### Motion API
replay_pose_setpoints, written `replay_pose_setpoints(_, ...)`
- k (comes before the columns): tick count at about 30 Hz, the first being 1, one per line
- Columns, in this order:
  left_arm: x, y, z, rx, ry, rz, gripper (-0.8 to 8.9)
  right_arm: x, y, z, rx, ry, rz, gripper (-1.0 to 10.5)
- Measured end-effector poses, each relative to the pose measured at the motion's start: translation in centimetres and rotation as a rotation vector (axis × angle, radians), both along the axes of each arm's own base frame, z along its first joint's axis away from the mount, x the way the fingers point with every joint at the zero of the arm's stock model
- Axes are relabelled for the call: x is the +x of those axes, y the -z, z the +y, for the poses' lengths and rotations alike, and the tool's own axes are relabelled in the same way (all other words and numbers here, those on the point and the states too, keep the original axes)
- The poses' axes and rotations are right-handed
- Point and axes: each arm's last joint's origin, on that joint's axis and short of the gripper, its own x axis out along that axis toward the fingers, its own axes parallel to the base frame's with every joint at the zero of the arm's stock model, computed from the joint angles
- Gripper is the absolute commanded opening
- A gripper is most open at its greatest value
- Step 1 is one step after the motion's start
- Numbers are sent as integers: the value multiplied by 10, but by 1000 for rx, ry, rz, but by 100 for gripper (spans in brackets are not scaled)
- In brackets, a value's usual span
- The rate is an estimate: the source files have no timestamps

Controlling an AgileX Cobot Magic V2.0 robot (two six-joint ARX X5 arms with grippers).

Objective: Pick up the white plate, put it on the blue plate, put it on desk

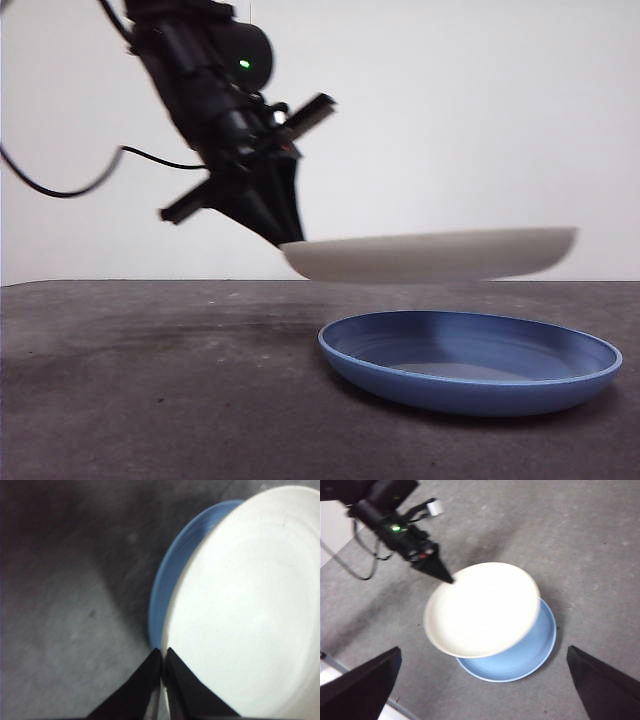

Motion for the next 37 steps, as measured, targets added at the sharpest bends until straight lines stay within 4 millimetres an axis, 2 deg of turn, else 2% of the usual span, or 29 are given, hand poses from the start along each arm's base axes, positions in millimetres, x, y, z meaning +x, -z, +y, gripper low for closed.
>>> replay_pose_setpoints(5, 7, 8, -22, 5, 33, 12, 10, 0, 0, 1, 0, -22, 0, 659)
replay_pose_setpoints(12, 14, 30, -28, 71, 18, 41, 10, -1, 0, 2, 0, -34, 0, 659)
replay_pose_setpoints(24, 13, 31, -30, 82, 20, 36, 10, -1, 0, 2, -2, -39, -1, 659)
replay_pose_setpoints(32, 1, 31, -48, 134, 58, -10, 10, -1, 0, 2, -2, -39, -1, 659)
replay_pose_setpoints(37, 1, 32, -48, 149, 57, -25, 11, -1, 0, 2, -2, -39, -1, 659)
